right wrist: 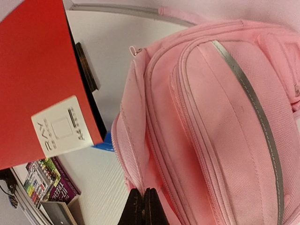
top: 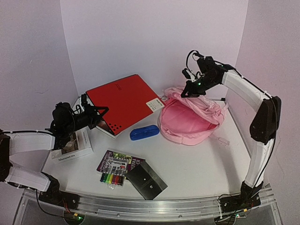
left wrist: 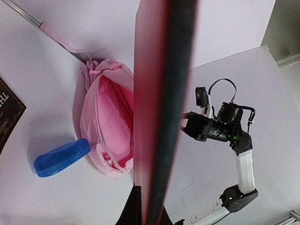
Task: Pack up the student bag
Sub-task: Place the files in the student bag.
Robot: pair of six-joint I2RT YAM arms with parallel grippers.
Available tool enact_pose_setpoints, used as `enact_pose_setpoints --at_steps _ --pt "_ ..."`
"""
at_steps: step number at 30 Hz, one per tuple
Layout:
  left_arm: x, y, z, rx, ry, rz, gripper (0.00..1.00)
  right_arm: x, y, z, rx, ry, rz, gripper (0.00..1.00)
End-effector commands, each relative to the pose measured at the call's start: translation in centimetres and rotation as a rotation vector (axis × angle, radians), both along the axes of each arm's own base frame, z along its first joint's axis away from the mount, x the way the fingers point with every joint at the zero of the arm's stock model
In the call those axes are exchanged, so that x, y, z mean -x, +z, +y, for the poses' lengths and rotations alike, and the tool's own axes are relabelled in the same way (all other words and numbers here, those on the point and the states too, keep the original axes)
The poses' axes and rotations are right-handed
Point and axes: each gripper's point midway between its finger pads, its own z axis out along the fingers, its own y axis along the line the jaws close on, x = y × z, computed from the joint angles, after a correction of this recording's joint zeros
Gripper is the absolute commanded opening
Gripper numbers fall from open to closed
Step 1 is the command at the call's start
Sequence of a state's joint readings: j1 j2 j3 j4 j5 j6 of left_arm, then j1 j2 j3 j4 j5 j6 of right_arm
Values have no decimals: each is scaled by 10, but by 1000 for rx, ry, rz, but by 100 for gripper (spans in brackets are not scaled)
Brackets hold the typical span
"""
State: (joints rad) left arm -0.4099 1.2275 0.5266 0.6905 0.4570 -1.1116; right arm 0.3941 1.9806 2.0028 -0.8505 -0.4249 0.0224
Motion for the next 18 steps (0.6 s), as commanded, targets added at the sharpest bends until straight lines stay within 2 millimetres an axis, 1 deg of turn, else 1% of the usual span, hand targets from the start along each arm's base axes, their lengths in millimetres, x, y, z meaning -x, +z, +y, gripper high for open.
enact_pose_setpoints --at_steps 1,4,6,9,14,18 --pt "18 33 -14 73 -98 -18 0 -13 83 -6 -72 -48 -234 0" --pt "24 25 -35 57 -175 30 0 -16 99 -5 -105 -65 -270 0" --pt "29 23 -51 53 -222 51 0 -18 105 -3 -124 -67 -281 0" --pt "32 23 -69 78 -269 66 0 -19 110 -1 -145 -72 -286 0" --pt "28 18 -91 109 -324 95 0 -14 115 3 -180 -56 -277 0" --pt "18 10 -109 138 -358 123 0 -2 122 11 -240 -11 -253 0"
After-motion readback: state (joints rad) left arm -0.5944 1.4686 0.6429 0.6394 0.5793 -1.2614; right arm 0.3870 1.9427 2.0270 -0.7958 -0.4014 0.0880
